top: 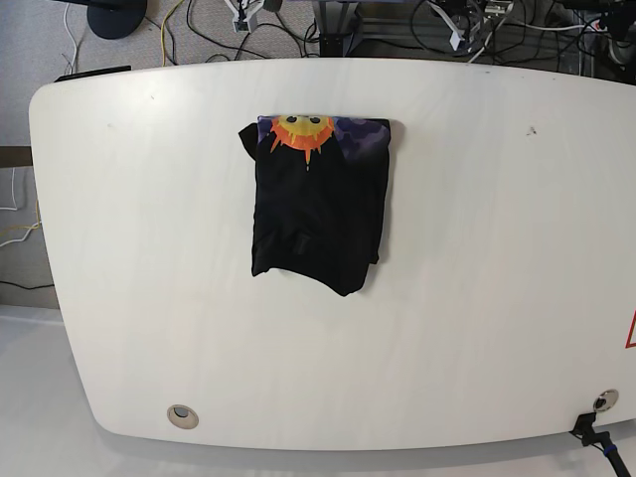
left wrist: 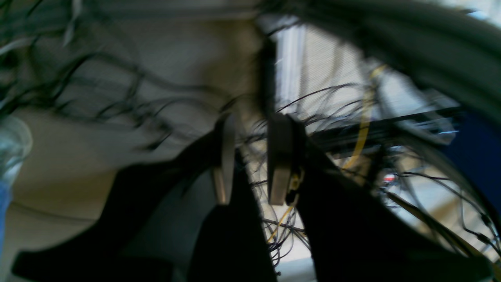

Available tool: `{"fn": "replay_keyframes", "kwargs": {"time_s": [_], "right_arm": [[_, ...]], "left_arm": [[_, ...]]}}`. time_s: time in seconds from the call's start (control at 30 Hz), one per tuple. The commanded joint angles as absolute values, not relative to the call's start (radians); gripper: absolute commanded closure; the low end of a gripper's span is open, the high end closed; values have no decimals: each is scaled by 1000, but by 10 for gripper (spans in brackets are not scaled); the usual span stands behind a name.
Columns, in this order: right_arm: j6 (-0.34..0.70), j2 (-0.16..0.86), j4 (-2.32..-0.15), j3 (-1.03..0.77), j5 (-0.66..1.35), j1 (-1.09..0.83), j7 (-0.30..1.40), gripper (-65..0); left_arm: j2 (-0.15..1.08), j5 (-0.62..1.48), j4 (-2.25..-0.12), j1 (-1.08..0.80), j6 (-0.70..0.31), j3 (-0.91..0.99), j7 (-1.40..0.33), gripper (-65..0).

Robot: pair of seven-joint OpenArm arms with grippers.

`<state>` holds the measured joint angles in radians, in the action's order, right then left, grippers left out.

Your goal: Fold the T-shirt properly

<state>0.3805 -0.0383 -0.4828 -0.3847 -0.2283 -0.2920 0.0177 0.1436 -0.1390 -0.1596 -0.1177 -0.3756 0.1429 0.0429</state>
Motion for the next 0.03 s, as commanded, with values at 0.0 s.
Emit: {"fn": "replay_keyframes", "kwargs": {"time_s": [0.0], "right_arm": [[311,-15,-380,-384,-228,-242,16,0]], "left_arm": [[128,-176,-124,-99,-302,143,45,-125]]}}
